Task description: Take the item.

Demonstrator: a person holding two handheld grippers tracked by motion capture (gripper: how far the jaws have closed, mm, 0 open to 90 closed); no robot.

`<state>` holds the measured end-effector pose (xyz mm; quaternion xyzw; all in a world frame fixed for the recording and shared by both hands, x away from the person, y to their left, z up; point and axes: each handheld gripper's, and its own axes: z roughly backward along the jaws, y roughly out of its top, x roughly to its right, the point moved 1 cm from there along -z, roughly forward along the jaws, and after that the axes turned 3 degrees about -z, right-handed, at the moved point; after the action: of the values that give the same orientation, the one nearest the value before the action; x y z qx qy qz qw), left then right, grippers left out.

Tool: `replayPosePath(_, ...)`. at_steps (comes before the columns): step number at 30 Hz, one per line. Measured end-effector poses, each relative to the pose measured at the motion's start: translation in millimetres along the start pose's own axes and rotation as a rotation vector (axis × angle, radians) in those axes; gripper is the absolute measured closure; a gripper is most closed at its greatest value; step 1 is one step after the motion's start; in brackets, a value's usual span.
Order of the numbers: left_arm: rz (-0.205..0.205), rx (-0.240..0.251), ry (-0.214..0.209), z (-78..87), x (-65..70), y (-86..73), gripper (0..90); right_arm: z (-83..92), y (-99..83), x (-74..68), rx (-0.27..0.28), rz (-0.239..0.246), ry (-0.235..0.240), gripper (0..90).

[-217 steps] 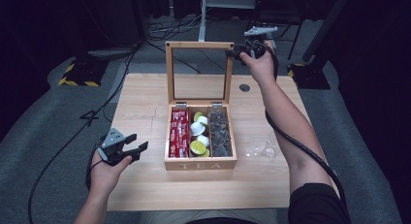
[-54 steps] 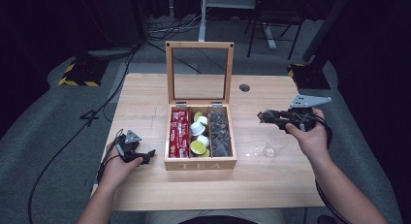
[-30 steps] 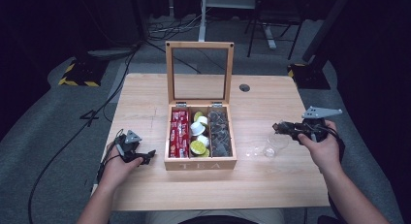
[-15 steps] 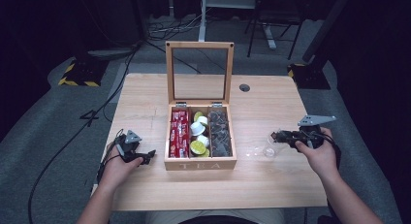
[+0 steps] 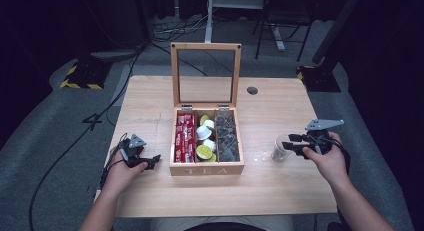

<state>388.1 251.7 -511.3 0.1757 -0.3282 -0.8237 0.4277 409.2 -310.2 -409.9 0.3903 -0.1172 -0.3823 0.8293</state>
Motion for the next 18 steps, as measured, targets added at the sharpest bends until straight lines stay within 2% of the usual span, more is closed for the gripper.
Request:
replayPosePath(9, 0.001, 0.001, -0.006, 1.4, -1.2, -0.3, 16.7, 5.9, 12.2, -5.8, 0.058, 0.015, 0.004, 42.8)
replayPosePath(12, 0.025, -0.003, -0.016, 4.6, -2.9, 1.1, 22.8, 7.3, 21.0, -6.7, 0.086, 0.020, 0.003, 40.1)
replayPosePath(13, 0.039, 0.006, -0.023, 6.2, -3.4, 2.5, 23.8, 7.7, 24.2, -7.1, 0.094, 0.024, 0.004, 39.7)
replayPosePath(18, 0.057, 0.051, -0.034, 14.2, -4.3, 9.6, 24.4, 8.8, 39.7, -11.7, 0.126, 0.045, 0.008, 38.8)
